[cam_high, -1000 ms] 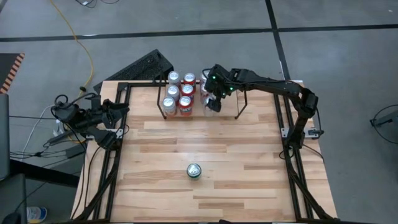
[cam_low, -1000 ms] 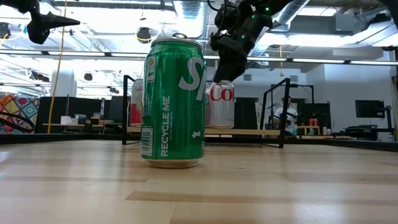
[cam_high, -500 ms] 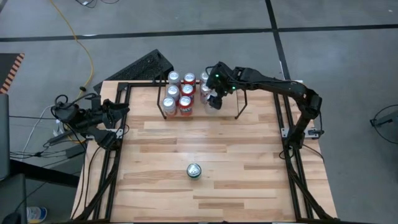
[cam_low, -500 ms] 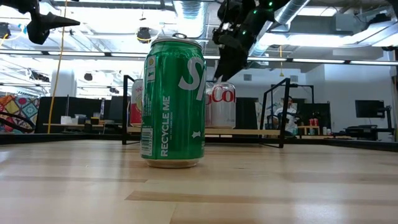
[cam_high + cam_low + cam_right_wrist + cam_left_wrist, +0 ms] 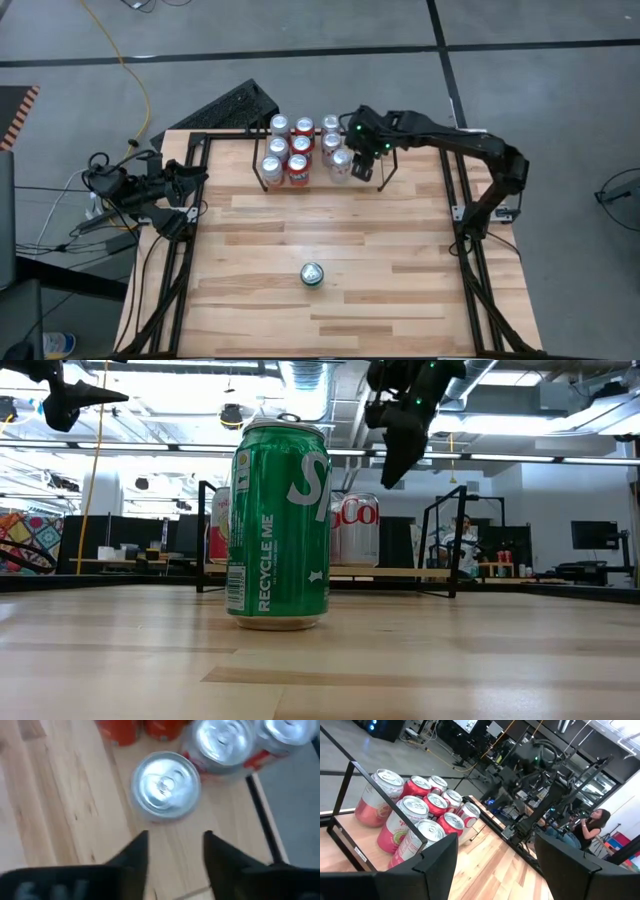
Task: Place canned beverage on shelf
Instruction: Put the silver soda can on the shelf aligned with the other silver soda cans
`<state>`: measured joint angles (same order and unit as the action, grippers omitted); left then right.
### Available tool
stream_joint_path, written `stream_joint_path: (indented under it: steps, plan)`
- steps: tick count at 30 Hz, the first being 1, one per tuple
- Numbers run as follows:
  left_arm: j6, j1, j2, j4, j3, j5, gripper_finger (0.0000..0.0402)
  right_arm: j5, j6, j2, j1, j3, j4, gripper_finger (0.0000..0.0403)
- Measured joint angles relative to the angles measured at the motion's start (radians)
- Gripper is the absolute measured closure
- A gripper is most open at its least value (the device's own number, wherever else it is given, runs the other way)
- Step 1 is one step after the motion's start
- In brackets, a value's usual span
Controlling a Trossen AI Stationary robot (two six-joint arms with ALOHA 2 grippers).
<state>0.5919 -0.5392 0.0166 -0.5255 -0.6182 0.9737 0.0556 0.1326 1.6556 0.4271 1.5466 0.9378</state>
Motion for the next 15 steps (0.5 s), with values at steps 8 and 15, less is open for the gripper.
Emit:
stream_joint_path:
  steps: [8, 15]
  plan:
    - [0.024, 0.000, 0.000, -0.009, 0.000, 0.000, 0.0155, -0.002, -0.001, 0.050, 0.000, -0.064, -0.035, 0.0395]
    - [0.048, 0.000, 0.000, -0.013, 0.000, 0.000, 0.0155, -0.004, -0.002, 0.052, -0.023, -0.064, -0.065, 0.0373]
